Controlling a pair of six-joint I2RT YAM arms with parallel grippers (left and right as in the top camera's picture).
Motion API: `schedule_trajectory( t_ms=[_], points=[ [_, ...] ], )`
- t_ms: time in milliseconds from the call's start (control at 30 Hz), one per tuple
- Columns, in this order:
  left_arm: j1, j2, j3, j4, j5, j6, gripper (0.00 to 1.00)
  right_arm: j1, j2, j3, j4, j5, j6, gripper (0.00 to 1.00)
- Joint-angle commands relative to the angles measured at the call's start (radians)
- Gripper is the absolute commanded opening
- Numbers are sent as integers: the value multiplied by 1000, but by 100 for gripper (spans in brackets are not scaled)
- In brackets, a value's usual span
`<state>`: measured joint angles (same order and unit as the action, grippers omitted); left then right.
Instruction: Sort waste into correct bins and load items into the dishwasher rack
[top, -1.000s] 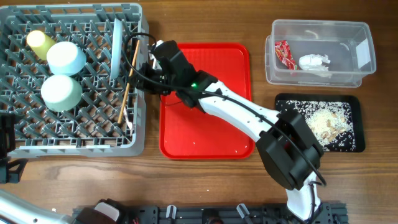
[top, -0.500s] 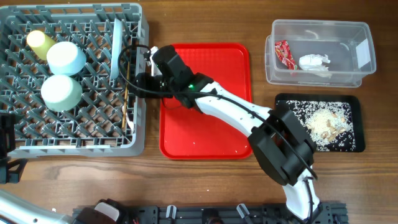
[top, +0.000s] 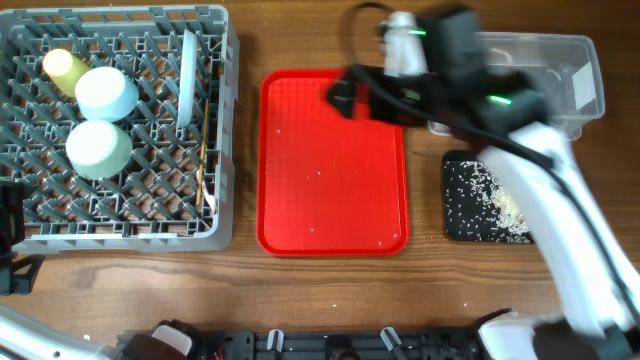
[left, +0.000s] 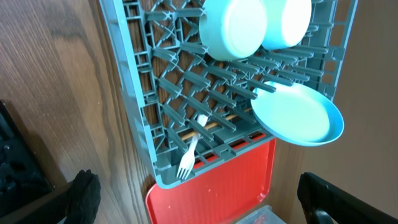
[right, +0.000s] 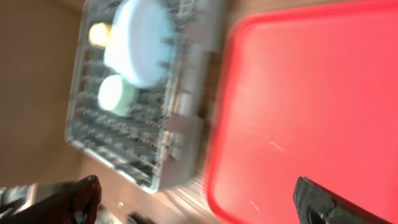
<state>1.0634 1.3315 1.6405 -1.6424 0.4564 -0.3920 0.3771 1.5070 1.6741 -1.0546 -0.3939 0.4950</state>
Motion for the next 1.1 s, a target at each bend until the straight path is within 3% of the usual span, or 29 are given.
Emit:
schedule_trajectory(
  t_ms=[0, 133, 267, 800, 1067],
  points=[
    [7, -6, -3, 0, -6, -9, 100, -37, -98, -5, -192, 250, -76, 100],
    [6, -7, -3, 0, -6, -9, 100, -37, -150, -7, -426, 289, 9, 99],
    [7, -6, -3, 0, -6, -9, 100, -37, -148, -16, -517, 289, 119, 100],
    [7, -6, -3, 0, -6, -9, 100, -37, -137, -16, -467, 317, 55, 100],
    [6, -6, -3, 0, -6, -9, 100, -37, -226, -16, -320, 319, 56, 100]
  ],
)
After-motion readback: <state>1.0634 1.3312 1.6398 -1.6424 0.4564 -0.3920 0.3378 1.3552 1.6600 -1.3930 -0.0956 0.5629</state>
